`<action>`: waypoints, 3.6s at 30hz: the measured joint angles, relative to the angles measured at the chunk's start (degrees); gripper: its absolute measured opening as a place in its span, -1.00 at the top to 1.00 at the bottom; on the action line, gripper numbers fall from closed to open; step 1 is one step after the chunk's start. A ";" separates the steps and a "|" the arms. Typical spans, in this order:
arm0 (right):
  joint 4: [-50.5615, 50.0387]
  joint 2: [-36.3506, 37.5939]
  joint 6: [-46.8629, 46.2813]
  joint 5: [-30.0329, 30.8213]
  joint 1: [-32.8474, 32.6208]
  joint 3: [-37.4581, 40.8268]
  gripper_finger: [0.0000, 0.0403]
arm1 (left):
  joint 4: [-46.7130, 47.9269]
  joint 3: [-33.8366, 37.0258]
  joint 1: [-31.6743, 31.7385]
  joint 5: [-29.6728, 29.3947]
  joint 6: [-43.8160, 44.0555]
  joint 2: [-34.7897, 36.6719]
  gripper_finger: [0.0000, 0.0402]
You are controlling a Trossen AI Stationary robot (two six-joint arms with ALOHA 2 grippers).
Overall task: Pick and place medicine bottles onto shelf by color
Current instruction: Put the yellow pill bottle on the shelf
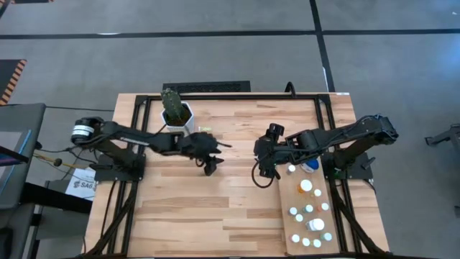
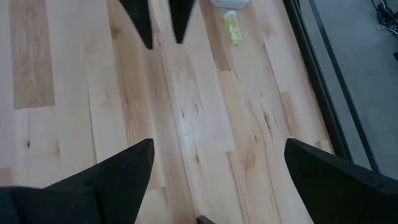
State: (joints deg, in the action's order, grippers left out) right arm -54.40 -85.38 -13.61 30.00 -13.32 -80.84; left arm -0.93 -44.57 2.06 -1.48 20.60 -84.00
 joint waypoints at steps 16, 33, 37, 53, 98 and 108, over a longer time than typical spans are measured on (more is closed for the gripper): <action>-0.53 0.00 0.04 -0.02 2.87 0.00 -0.88 | 35.61 -27.32 7.53 -4.68 -34.90 -19.34 0.06; -0.93 0.00 0.05 -0.09 8.05 0.00 -0.88 | 42.74 -31.72 21.89 -8.06 -47.18 -24.87 0.06; -0.99 0.00 0.07 -0.17 8.74 0.00 -0.88 | 42.84 -31.72 25.46 -5.35 -47.87 -25.00 0.06; -1.02 0.00 0.60 -0.17 9.01 0.00 -0.88 | 44.32 -30.10 27.81 1.14 -48.18 -26.81 0.06; -8.61 0.00 -0.67 -0.13 7.92 0.00 -0.88 | 43.95 -32.27 2.65 4.76 -24.77 -26.68 0.59; -16.57 0.00 -14.07 -0.15 2.13 0.01 -0.88 | 36.18 -32.27 -6.44 4.07 1.48 -26.68 0.59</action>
State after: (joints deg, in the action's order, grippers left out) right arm -70.97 -85.38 -27.68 29.85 -11.19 -80.83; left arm 35.25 -76.84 -4.38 2.59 22.08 -110.67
